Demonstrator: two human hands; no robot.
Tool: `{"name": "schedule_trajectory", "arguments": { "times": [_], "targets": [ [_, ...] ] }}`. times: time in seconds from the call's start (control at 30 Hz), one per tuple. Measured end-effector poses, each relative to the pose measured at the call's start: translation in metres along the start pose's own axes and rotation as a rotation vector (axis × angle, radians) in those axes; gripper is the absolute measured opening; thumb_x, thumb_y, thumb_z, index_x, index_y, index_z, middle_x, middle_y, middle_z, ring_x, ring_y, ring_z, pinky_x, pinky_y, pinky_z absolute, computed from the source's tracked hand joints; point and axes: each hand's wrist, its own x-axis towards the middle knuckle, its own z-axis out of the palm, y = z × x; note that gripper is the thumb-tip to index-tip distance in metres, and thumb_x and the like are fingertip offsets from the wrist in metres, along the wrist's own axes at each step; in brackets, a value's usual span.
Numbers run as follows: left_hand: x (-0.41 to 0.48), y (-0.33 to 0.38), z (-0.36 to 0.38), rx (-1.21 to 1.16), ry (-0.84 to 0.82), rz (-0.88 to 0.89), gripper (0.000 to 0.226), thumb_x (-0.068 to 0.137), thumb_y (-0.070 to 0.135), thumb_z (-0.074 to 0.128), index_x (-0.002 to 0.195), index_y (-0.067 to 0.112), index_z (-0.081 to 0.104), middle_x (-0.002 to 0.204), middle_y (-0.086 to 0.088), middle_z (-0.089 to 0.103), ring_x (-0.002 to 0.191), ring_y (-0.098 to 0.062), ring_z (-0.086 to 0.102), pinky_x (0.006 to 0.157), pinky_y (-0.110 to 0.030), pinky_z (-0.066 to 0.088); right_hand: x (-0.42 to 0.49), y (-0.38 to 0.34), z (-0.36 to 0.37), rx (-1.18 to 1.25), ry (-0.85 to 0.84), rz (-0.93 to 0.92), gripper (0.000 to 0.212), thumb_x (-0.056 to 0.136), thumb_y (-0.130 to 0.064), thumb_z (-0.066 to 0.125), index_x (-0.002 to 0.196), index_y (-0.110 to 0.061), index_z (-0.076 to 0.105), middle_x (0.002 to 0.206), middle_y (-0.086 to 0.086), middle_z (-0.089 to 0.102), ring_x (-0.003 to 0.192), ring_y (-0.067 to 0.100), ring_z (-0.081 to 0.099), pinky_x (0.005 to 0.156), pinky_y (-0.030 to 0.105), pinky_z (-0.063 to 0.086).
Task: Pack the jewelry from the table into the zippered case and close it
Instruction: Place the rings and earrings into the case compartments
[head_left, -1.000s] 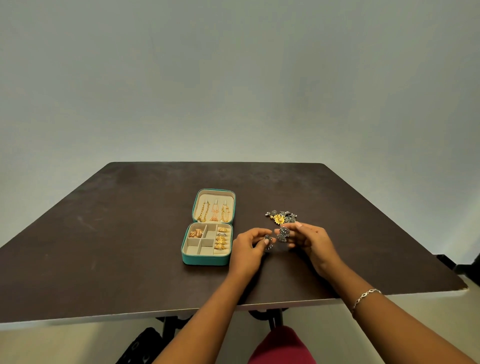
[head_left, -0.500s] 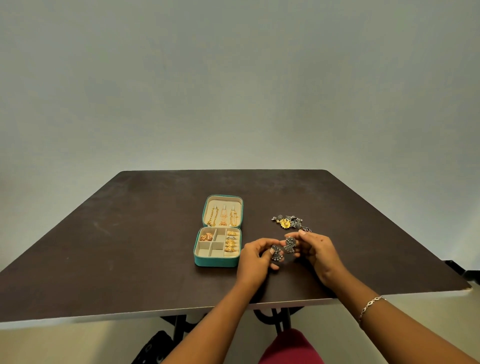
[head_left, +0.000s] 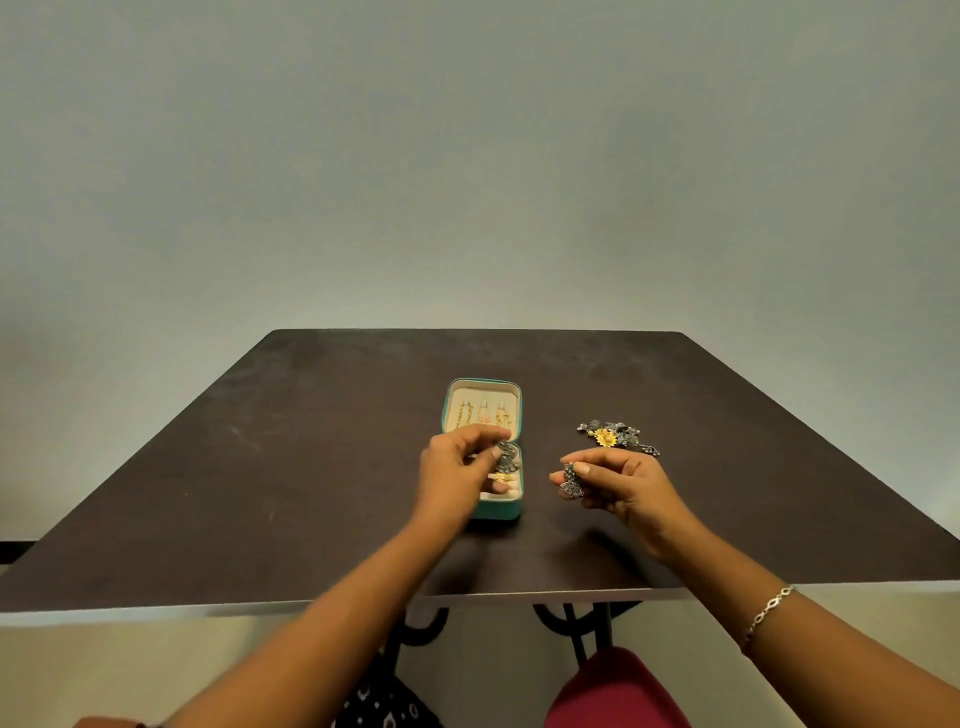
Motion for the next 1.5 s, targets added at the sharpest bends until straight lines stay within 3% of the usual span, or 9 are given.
{"name": "schedule_trajectory", "arguments": {
  "times": [0.13,0.27,0.47,0.67,0.87,1.07,1.2,1.37,1.5],
  "targets": [
    [-0.006,-0.01,-0.04,0.189,0.212,0.085,0.026,0.089,-0.003,0.05,0.104,0.012,0.064,0.094,0.003,0.062,0.072,-0.007,0.063,0.056,-0.017,0.055,0.006,-0.001,0.026,-0.099,-0.04,-0.026,0.013,0.085,-0.004,0.057,0.09,-0.009,0.069,0.088,0.009,0.071,0.078,0.015,0.066,0.061,0.021,0.049],
    [-0.015,-0.03,-0.067,0.273,0.307,0.118,0.027,0.089,-0.005,0.049,0.107,0.01,0.063,0.095,-0.001,0.061,0.076,-0.008,0.06,0.055,-0.012,0.052,0.018,-0.005,0.057,-0.173,-0.049,-0.077,0.012,0.083,-0.002,0.06,0.088,-0.008,0.069,0.081,0.005,0.069,0.068,0.005,0.065,0.058,0.015,0.048],
    [-0.015,-0.045,-0.075,0.28,0.321,0.11,0.026,0.088,-0.005,0.051,0.103,0.011,0.064,0.095,-0.001,0.062,0.074,-0.009,0.06,0.05,-0.013,0.051,0.041,-0.012,0.099,-0.391,-0.051,-0.19,0.013,0.078,0.001,0.066,0.086,-0.007,0.072,0.079,0.002,0.069,0.072,0.005,0.064,0.07,0.017,0.05],
    [-0.018,-0.053,-0.073,0.246,0.271,0.073,0.025,0.089,-0.004,0.05,0.104,0.01,0.063,0.095,0.0,0.06,0.062,-0.013,0.06,0.047,-0.012,0.048,0.048,-0.006,0.112,-0.752,-0.108,-0.214,0.016,0.082,-0.002,0.063,0.096,-0.007,0.071,0.1,0.005,0.07,0.094,0.012,0.063,0.07,0.001,0.04],
    [-0.016,-0.056,-0.073,0.242,0.247,0.048,0.026,0.089,-0.003,0.051,0.106,0.011,0.064,0.092,0.0,0.061,0.051,-0.013,0.057,0.046,-0.011,0.046,0.051,-0.003,0.112,-0.933,-0.127,-0.196,0.018,0.084,-0.006,0.061,0.097,-0.011,0.072,0.104,0.006,0.07,0.102,0.016,0.061,0.091,0.029,0.044],
    [-0.016,-0.055,-0.073,0.243,0.218,0.031,0.026,0.089,-0.002,0.05,0.106,0.013,0.064,0.096,0.0,0.061,0.052,-0.011,0.056,0.048,-0.011,0.047,0.06,-0.008,0.112,-1.074,-0.218,-0.187,0.022,0.086,-0.003,0.055,0.098,-0.012,0.071,0.104,0.006,0.069,0.101,0.019,0.059,0.086,0.03,0.046],
    [-0.016,-0.054,-0.073,0.219,0.21,0.025,0.026,0.089,-0.003,0.05,0.101,0.016,0.063,0.091,0.003,0.061,0.046,-0.004,0.056,0.047,-0.012,0.047,0.066,-0.008,0.115,-1.206,-0.296,-0.206,0.022,0.086,-0.004,0.053,0.097,-0.013,0.069,0.103,0.007,0.068,0.099,0.02,0.058,0.073,0.024,0.041],
    [-0.016,-0.051,-0.072,0.198,0.213,0.031,0.024,0.089,-0.005,0.05,0.094,0.017,0.06,0.083,0.005,0.059,0.055,-0.012,0.056,0.046,-0.014,0.048,0.071,-0.006,0.118,-1.269,-0.337,-0.206,0.023,0.084,-0.001,0.055,0.099,-0.012,0.069,0.076,-0.005,0.056,0.094,0.02,0.057,0.069,0.023,0.035],
    [-0.016,-0.05,-0.072,0.197,0.202,0.036,0.023,0.088,-0.005,0.051,0.093,0.017,0.059,0.083,0.003,0.058,0.063,-0.014,0.057,0.047,-0.015,0.049,0.07,-0.001,0.118,-1.205,-0.274,-0.243,0.014,0.079,-0.003,0.062,0.089,-0.012,0.066,0.09,0.004,0.069,0.086,0.016,0.06,0.072,0.027,0.044]
  ]
}}
